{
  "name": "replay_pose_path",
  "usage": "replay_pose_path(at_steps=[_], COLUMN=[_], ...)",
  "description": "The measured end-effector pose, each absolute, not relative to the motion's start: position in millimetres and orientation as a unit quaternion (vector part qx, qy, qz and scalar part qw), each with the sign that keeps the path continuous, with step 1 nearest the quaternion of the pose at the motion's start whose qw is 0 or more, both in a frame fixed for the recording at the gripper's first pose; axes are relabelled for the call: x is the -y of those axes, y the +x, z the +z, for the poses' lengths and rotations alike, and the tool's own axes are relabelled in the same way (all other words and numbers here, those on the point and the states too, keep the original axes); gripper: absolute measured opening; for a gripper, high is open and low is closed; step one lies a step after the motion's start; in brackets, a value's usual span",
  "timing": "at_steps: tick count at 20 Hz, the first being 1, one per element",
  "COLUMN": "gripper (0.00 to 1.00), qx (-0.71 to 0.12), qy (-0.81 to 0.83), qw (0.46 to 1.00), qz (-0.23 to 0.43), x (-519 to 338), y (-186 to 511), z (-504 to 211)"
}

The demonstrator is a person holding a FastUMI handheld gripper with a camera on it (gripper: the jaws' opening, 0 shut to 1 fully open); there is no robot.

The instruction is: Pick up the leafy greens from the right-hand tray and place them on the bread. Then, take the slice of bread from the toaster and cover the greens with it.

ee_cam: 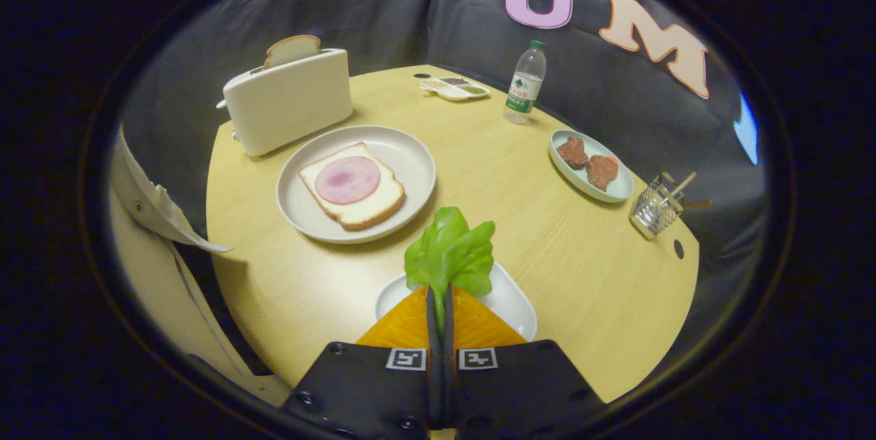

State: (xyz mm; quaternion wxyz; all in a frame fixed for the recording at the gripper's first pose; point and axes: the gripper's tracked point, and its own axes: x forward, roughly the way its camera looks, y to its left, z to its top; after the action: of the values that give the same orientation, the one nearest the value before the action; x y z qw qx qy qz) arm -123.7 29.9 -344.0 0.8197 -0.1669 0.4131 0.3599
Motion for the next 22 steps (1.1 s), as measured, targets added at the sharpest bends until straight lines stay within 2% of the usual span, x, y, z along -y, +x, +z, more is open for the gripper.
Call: replay_pose_path(at_steps=[13, 22], gripper=[0.04, 0.03], qx=[-0.381, -0.381], qy=[-0.182, -0.187], qw=[0.808, 0.781], qz=[0.412, 0.458], x=[-129.2, -189.4], y=[-125.4, -129.5], z=[-302.8, -310.3])
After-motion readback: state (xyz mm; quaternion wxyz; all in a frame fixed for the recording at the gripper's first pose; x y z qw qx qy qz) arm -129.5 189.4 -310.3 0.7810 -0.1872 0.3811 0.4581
